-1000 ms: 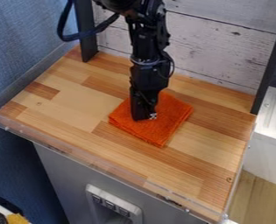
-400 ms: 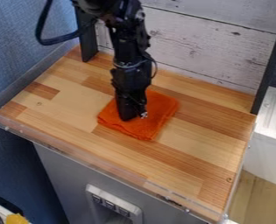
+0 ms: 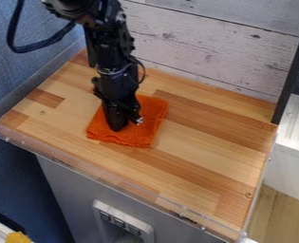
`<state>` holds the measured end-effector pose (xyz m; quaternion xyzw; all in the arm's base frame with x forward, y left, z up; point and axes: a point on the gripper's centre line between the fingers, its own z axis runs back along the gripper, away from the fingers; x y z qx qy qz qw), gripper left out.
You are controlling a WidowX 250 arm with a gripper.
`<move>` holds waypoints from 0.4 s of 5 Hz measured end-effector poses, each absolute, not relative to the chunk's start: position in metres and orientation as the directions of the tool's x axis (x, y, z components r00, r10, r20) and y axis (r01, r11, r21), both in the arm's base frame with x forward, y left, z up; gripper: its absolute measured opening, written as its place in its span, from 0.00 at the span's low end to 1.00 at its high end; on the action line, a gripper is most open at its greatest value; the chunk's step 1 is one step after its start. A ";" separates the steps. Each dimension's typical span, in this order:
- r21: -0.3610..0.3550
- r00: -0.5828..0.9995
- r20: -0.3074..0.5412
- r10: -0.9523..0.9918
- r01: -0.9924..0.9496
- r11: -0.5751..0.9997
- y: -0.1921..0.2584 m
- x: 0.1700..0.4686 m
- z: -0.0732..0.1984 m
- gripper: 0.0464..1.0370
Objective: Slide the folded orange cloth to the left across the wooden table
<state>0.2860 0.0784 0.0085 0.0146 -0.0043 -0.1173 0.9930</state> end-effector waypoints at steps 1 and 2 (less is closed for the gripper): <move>0.013 0.989 0.011 -0.148 0.148 0.989 0.086 0.282 0.008 0.01; 0.000 0.997 0.008 -0.078 0.078 0.997 0.093 0.279 0.009 0.01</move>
